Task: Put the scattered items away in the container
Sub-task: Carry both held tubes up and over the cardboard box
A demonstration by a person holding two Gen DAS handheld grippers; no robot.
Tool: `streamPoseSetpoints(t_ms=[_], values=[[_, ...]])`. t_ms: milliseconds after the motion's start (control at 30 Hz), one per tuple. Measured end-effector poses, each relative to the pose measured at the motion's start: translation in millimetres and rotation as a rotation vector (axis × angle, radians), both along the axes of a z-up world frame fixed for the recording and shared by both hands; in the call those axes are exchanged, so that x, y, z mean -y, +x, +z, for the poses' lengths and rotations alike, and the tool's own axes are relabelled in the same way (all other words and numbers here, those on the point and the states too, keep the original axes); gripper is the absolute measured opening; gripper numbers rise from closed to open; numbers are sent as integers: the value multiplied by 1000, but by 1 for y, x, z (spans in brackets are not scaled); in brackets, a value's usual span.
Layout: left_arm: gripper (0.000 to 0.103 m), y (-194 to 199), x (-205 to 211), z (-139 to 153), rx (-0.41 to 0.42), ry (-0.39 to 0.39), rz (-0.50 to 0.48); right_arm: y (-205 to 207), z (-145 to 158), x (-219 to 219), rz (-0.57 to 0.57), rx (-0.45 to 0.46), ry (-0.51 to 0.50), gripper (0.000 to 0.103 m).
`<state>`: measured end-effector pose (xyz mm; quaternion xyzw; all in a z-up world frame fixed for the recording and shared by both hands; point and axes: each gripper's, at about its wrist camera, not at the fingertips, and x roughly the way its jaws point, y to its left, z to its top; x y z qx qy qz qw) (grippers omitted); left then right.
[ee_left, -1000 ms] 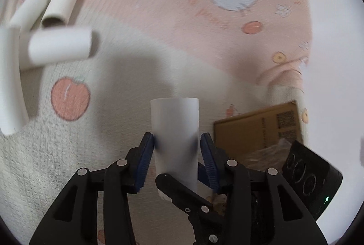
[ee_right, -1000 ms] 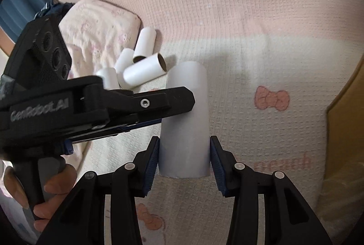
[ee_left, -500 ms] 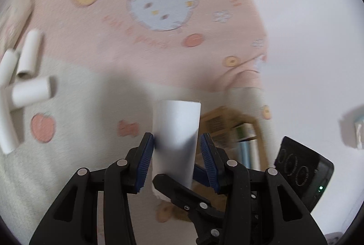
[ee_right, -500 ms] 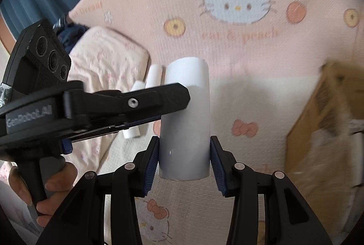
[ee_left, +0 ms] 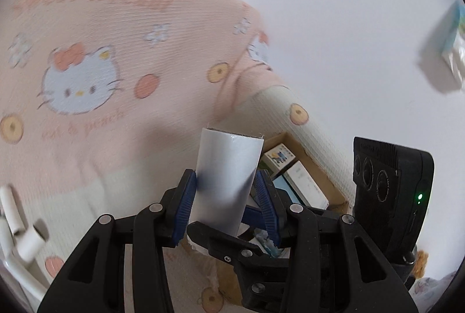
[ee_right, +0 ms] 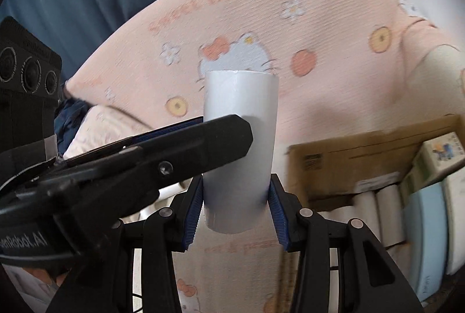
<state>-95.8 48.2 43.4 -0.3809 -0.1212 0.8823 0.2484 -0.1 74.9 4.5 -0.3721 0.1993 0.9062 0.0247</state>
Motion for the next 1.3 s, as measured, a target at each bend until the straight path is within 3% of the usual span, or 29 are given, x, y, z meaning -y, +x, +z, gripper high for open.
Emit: streamPoseSetpoints(t_ms=[200,367,667,800,1000,1100,1233,1300], values=[[46,-29,-37,4,67,1,-64,5,4,-44,-59,35,-69,41],[46,-56,-60,-7,147,50,-119,14,10,-72,-107,59,-19,41],[46,-87,-81,-68,429,151,-134,16,-20,-98,-135,203,7,41],[45,-87,-92,-87,504,149,-144,18,-37,-99,-137,280,55,41],[44,-90,-108,-112,615,159,-117,30,-50,-112,-162,337,45,41],[44,-94,-112,-124,646,108,-57,39,-44,-118,-193,325,77,41],[44,-96,-118,-143,725,95,-38,58,-30,-134,-278,299,98,42],[44,-94,-122,-148,736,85,-22,66,-25,-138,-320,294,155,42]])
